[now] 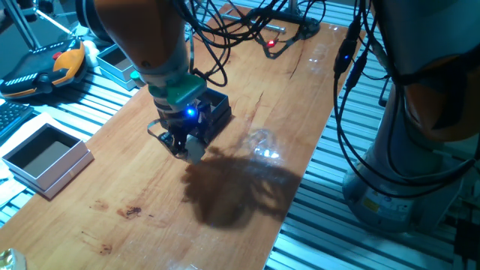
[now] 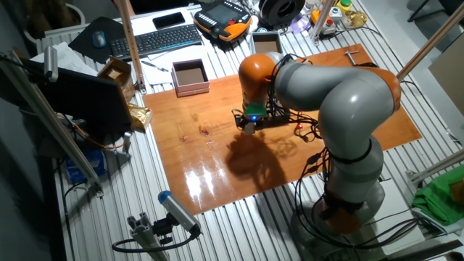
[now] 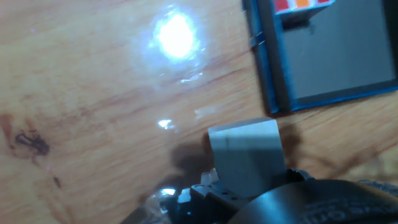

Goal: Take everything out of the gift box

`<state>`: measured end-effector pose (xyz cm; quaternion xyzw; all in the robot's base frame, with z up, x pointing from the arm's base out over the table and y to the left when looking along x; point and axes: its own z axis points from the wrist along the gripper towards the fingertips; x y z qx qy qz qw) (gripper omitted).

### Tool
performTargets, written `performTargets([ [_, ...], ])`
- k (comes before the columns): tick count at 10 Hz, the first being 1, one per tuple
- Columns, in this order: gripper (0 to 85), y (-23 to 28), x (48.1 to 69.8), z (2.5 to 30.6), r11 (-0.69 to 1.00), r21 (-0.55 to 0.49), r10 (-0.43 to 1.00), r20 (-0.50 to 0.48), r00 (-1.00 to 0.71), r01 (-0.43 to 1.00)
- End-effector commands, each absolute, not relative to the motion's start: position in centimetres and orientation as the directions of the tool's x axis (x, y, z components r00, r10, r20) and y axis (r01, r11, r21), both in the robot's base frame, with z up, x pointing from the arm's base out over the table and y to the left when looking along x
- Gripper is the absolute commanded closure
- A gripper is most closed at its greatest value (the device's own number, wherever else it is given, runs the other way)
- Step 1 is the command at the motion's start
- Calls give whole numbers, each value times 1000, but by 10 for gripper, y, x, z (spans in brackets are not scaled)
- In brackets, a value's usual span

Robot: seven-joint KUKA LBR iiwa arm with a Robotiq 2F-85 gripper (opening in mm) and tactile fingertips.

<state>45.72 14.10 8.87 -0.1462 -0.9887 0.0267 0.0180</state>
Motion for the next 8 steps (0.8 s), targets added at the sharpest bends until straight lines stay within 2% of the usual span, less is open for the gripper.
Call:
performTargets([
  [1,283,142,458,84,955,-54,293,20,-956,291],
  [5,260,141,464,71,960,-50,276,20,-961,275],
  [6,233,140,466,67,960,-38,279,14,-960,278],
  [8,107,139,468,69,958,-44,285,18,-958,284],
])
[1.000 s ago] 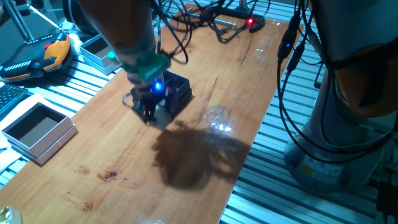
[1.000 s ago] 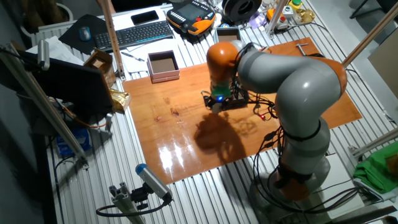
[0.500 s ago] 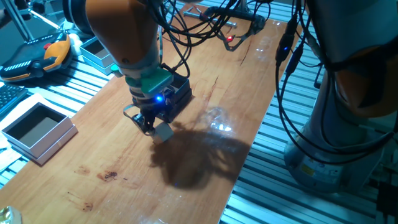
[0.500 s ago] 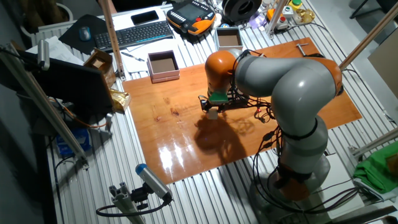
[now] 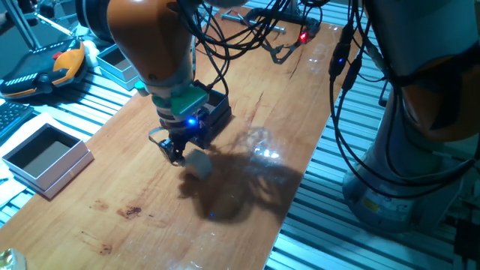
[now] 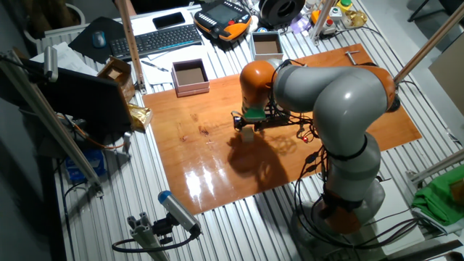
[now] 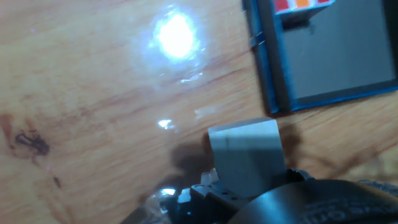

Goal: Take everything out of the gift box

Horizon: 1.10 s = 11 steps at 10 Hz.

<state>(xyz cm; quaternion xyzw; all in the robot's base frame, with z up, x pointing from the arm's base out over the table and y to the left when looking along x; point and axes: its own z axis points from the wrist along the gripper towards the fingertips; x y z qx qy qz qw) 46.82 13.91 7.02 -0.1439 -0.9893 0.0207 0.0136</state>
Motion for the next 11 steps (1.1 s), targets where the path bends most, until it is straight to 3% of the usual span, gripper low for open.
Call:
performTargets([
  [1,57,138,470,73,957,-46,288,26,-957,287],
  [3,13,130,480,82,960,-56,277,28,-961,275],
  [7,30,81,519,117,974,-31,224,71,-972,222],
  [11,43,50,536,119,962,-66,265,2,-964,265],
])
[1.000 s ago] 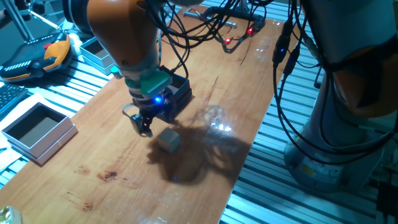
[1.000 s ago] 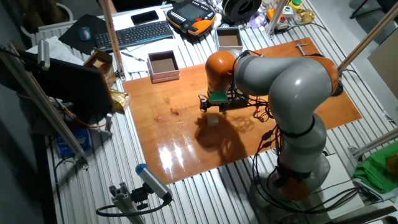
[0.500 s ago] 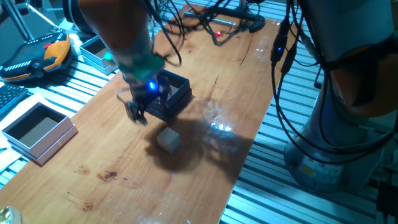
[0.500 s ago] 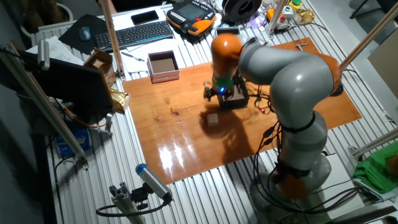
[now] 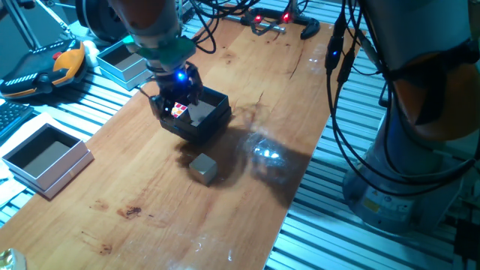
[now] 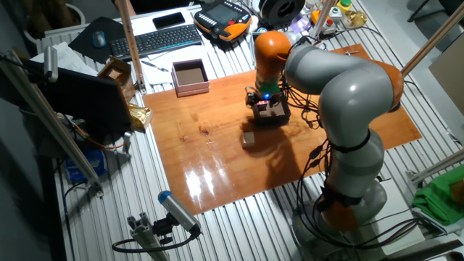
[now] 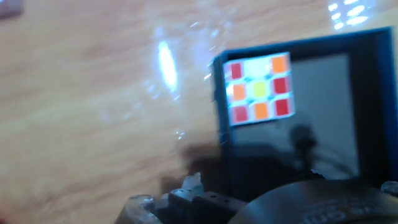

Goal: Take everything out of the gift box

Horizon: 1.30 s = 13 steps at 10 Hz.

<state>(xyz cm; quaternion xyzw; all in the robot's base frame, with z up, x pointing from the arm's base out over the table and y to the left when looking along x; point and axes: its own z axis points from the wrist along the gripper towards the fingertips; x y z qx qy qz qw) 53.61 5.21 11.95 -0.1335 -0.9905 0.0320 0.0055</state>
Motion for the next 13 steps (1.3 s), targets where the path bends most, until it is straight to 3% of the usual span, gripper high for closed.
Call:
performTargets([
  [1,43,40,541,120,961,-58,271,4,-962,271],
  [6,50,14,559,106,961,-32,272,-51,-961,273],
  [13,53,10,567,82,960,-23,276,-92,-957,279],
])
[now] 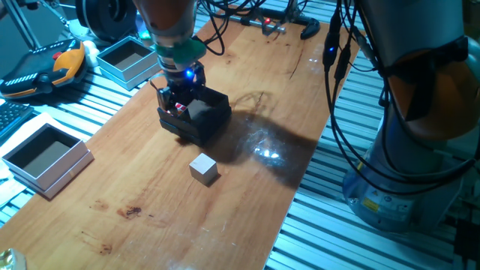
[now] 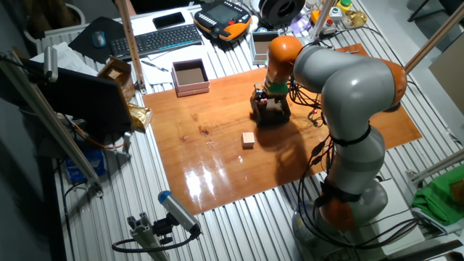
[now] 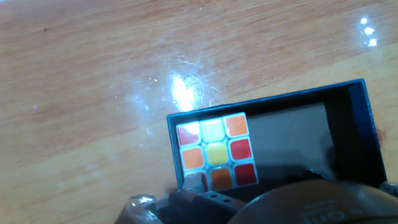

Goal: Take everything out of the gift box

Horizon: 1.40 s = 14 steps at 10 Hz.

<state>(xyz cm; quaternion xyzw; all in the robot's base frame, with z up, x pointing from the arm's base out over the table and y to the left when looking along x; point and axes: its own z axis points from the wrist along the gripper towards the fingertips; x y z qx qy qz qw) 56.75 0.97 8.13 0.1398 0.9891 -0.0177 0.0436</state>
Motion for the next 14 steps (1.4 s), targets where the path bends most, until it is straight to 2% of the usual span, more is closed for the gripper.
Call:
performTargets([
  [1,53,9,568,79,962,-25,269,-92,-959,273],
  [10,80,-7,566,70,983,-76,161,-93,-983,169],
  [14,97,-18,567,79,991,-76,106,-47,-993,110],
])
